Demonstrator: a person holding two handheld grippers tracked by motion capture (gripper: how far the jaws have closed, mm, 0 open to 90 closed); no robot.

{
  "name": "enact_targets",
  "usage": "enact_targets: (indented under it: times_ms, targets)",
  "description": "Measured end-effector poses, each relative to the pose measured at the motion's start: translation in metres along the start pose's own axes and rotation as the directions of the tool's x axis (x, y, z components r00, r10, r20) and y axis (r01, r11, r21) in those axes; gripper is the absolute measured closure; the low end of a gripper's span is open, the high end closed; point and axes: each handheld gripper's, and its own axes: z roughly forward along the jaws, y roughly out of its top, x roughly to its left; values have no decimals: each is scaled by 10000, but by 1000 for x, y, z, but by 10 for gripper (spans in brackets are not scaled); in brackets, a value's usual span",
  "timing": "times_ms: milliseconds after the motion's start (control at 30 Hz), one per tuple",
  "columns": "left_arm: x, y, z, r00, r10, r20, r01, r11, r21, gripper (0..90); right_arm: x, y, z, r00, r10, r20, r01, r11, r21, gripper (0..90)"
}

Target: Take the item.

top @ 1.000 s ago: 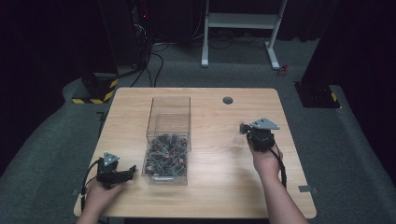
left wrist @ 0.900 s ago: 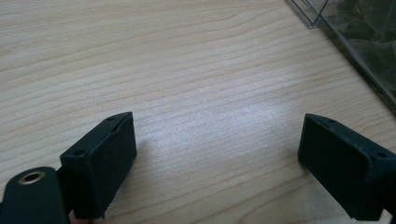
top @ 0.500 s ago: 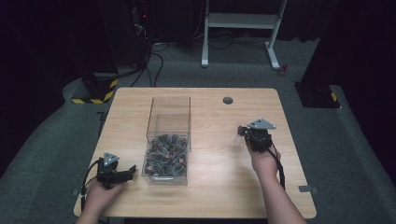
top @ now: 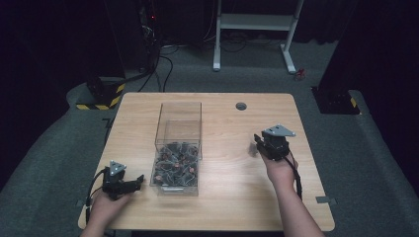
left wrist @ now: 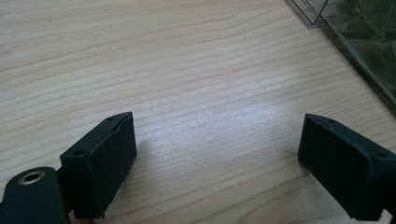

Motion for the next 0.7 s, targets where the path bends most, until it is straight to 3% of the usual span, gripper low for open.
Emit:
enact_targets:
  times_ms: [200,433,700]
  targets:
    - [0,0,0,10000,2,0,-2,10000,-1,117,0,0,0,9999,80,-122,-80,10000,-11,624]
    - [0,0,0,10000,-5,1,5,10000,-3,117,3,0,0,9989,291,-358,-291,9996,7,510]
    - [0,0,0,10000,-7,2,7,10000,-6,117,5,-1,-1,9960,601,-663,-600,9982,41,312]
